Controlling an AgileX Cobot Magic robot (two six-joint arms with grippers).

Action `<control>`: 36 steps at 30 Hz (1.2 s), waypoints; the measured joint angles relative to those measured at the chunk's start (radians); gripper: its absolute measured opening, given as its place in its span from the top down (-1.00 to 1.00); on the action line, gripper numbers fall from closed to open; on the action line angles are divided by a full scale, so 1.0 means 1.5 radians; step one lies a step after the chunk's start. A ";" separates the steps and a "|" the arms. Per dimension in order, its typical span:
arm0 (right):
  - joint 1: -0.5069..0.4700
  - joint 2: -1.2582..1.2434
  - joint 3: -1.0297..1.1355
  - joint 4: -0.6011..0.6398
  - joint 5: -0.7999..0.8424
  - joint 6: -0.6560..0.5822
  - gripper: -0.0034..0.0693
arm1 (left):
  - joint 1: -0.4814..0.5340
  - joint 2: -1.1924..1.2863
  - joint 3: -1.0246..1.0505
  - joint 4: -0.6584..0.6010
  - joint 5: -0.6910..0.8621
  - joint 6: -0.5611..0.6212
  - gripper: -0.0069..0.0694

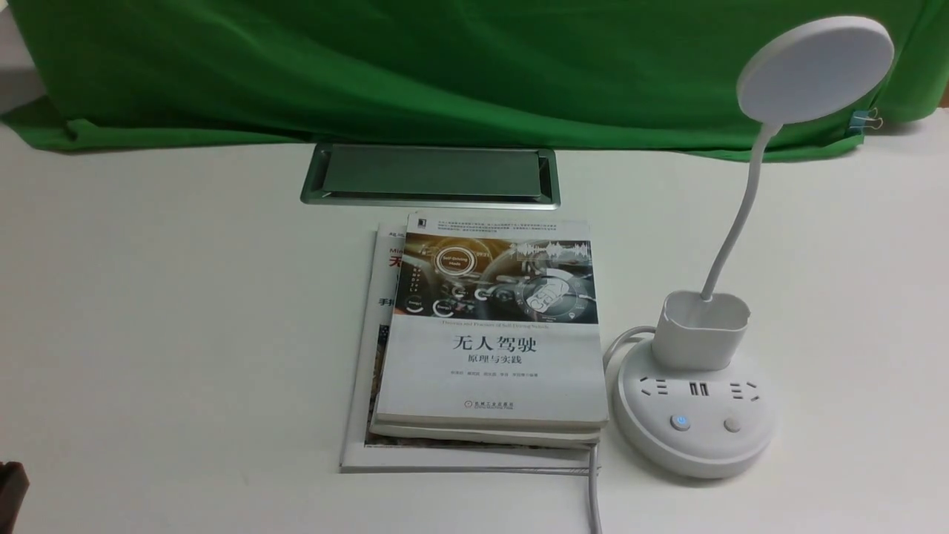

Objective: Turn off the desk lamp on the white desktop by hand.

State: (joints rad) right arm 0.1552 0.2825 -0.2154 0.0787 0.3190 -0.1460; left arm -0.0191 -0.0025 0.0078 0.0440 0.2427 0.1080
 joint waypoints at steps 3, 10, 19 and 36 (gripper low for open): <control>-0.034 -0.109 0.084 -0.001 -0.012 -0.004 0.81 | 0.000 0.000 0.000 0.000 0.000 0.000 0.77; -0.053 -0.187 0.148 -0.001 -0.019 -0.005 0.81 | 0.000 0.000 0.000 0.000 0.000 0.000 0.77; -0.053 -0.187 0.149 -0.001 -0.040 -0.007 0.81 | 0.000 0.000 0.000 0.000 0.000 0.000 0.77; -0.053 -0.187 0.149 -0.001 -0.040 -0.007 0.80 | 0.000 0.000 0.000 0.000 0.000 0.000 0.77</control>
State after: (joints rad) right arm 0.0757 0.0017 0.0074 0.0776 0.2583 -0.1560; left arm -0.0191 -0.0025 0.0078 0.0440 0.2427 0.1074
